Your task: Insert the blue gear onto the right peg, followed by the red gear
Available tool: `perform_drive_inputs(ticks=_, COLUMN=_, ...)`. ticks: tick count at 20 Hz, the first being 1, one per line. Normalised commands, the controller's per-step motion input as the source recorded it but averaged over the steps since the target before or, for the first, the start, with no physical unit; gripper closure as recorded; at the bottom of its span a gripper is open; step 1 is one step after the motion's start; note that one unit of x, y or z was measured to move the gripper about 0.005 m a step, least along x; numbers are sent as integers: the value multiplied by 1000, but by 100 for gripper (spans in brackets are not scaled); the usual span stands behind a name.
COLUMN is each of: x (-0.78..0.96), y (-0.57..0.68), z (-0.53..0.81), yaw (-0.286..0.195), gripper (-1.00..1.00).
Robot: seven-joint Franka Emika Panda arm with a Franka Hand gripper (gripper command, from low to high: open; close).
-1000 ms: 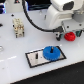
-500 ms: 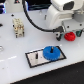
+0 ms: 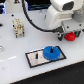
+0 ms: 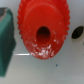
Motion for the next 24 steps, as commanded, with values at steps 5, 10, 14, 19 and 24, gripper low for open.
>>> perform_drive_inputs(ticks=5, x=-64, y=6, z=110, yaw=0, gripper=100)
perform_drive_inputs(ticks=10, x=110, y=-27, z=494, yaw=0, gripper=100)
perform_drive_inputs(ticks=14, x=281, y=-90, z=607, yaw=0, gripper=100)
perform_drive_inputs(ticks=19, x=415, y=-260, z=529, yaw=0, gripper=100)
perform_drive_inputs(ticks=24, x=487, y=-424, z=468, yaw=0, gripper=100)
